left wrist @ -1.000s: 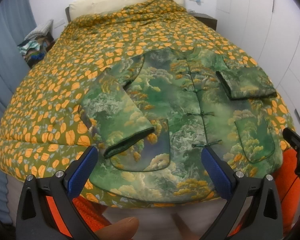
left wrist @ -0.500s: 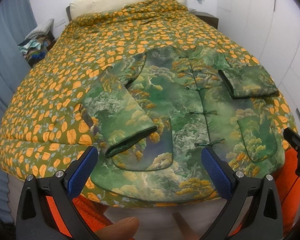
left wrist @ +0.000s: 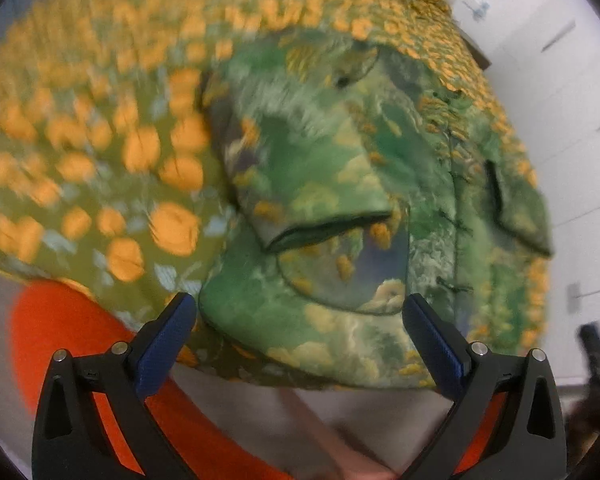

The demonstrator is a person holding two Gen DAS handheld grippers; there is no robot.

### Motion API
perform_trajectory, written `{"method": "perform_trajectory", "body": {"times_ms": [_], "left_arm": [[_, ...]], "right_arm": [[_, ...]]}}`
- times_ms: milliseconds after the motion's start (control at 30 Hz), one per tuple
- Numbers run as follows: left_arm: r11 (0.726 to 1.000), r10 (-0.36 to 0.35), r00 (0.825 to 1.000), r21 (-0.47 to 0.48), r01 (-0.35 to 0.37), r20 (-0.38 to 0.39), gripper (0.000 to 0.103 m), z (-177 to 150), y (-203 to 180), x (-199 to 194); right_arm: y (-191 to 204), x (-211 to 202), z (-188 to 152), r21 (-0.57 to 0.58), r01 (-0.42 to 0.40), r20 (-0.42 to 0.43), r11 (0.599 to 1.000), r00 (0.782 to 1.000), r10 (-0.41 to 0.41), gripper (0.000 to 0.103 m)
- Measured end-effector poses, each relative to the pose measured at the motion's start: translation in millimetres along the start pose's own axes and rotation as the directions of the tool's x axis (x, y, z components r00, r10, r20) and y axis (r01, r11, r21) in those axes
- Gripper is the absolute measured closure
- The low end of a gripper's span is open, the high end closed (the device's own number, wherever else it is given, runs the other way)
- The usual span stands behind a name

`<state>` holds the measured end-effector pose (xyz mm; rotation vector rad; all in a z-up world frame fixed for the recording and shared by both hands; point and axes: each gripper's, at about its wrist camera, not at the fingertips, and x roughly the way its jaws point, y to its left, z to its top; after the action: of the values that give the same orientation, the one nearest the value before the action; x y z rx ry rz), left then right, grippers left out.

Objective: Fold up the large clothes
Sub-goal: 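Grasp the jacket side edge with the left tool and fold it inward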

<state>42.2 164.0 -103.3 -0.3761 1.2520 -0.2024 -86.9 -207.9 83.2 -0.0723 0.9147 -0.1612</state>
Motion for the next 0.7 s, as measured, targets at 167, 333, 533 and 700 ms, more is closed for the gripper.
{"method": "perform_trajectory", "body": {"times_ms": [167,333,533,700], "left_arm": [[0.996,-0.027,0.992,0.078,0.037,-0.123,0.000,0.3,43.1,35.8],[0.995,0.014,0.982,0.098,0.004,-0.187,0.008,7.5,70.3,65.4],[0.990,-0.019,0.987,0.138,0.042,-0.162,0.093,-5.4,79.4,26.3],[0.998,0.028,0.994,0.052,-0.022,-0.105,0.095,-41.4,106.5,-18.3]], "right_arm": [[1.1,1.0,0.3,0.000,-0.019,0.001,1.000,1.000,0.019,0.000],[9.5,-2.0,-1.2,-0.029,-0.041,0.007,0.999,0.999,0.041,0.000],[-2.0,0.7,-1.1,-0.003,-0.005,0.000,1.000,1.000,0.005,0.000],[-3.5,6.4,0.1,-0.001,-0.022,-0.006,1.000,1.000,0.022,0.000]]}}
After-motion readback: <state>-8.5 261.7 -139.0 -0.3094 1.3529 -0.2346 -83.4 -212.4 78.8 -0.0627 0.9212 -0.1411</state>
